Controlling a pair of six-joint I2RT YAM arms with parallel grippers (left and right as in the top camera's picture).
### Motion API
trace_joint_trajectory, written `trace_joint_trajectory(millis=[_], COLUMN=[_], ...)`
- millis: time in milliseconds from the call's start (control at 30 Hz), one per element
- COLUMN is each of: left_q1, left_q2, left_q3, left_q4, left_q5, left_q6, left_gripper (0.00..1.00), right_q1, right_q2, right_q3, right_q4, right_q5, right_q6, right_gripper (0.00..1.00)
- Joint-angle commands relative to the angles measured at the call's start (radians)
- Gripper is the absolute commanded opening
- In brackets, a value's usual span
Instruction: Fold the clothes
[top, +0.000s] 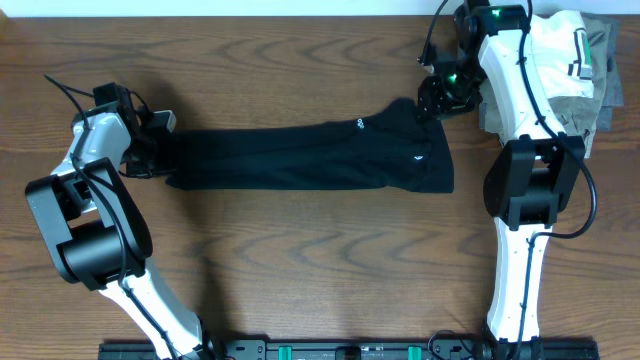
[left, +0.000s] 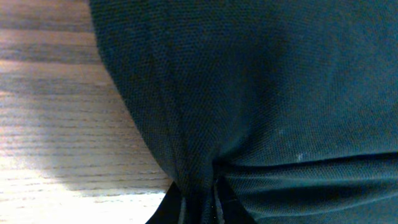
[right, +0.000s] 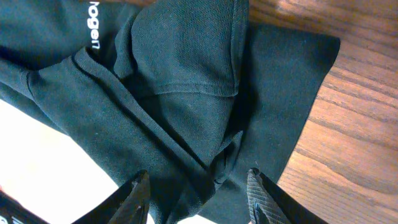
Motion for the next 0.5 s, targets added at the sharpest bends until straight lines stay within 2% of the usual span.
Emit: trace_joint_trajectory(millis=[0, 167, 467], left_q1=[0.007, 0.042, 0.09], left_q2=[0.026, -0.01, -0.159], left_q3=[-0.016, 0.006, 0.009], left_q4=[0.011, 0.005, -0.002], left_q5=[-0.04, -0.04, -0.04], left_q6=[-0.094, -0.162, -0.176], left_gripper=[0.06, 0.06, 0.06], right_q1=[0.0, 0.0, 0.0], right_q2=[-0.034, -0.034, -0.034], right_q3=[0.023, 0.023, 0.023], right_q4=[-0.002, -0.006, 0.0], right_q5=[-0.013, -0.013, -0.013], right_q6=[-0.013, -0.013, 0.006], right_gripper=[0.49, 0.49, 0.5])
